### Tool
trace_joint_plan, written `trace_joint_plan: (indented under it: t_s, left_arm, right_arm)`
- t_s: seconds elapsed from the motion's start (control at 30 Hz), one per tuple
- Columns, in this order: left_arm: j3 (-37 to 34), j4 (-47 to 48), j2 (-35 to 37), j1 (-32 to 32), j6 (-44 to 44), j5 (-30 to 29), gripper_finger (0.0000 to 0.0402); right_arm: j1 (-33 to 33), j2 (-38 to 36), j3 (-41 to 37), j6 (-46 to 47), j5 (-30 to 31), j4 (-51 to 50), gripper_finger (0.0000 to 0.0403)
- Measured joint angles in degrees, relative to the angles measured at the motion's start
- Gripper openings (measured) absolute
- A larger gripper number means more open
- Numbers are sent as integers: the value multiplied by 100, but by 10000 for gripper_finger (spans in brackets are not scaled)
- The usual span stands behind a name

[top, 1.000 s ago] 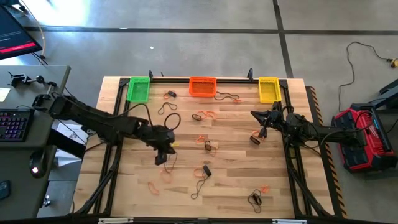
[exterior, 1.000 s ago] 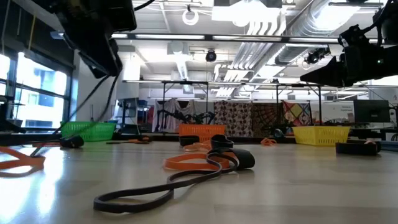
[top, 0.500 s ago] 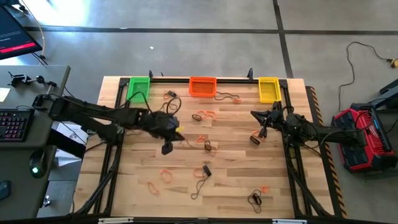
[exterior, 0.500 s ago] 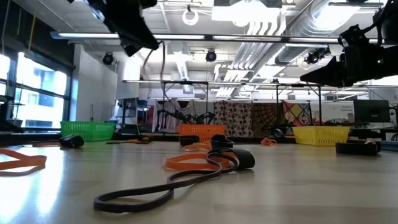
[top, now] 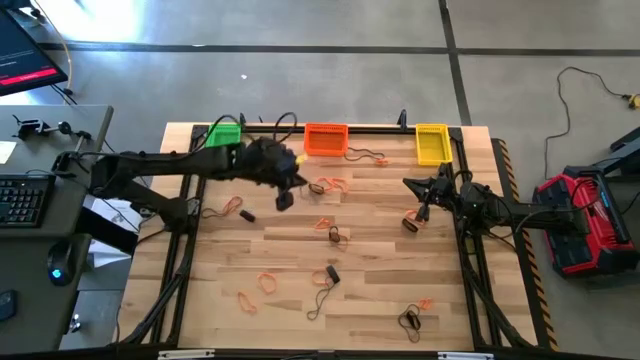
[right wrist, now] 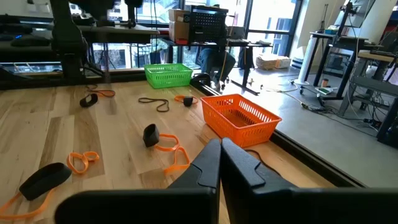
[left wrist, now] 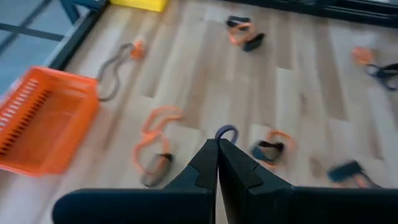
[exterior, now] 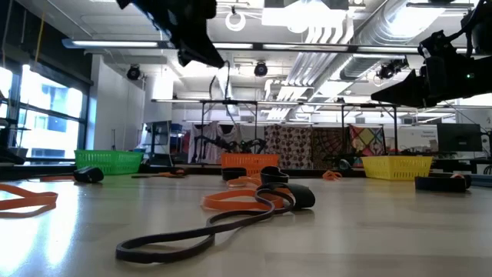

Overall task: Sort rubber bands into baskets
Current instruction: Put the bottom left blue rubber band into the orange bin

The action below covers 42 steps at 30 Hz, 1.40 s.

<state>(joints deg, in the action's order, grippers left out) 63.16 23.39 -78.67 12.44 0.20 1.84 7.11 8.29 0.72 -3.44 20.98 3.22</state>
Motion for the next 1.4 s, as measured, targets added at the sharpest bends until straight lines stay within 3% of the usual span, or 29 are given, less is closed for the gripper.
trace_joint_plan:
  t_s: [0.53,0.9,1.4]
  left_arm:
    - [1447,-53,-1577,1560,1032,56,0]
    - [2546,-117,-2798,2214,1359,48,0]
    - [2996,-387,-3856,2813,1720,84,0]
  right_arm:
    - [1,0,-1,2,-1,1,0]
    - [0,0,0,0,1,2,0]
    - [0,0,1,1,1,0,0]
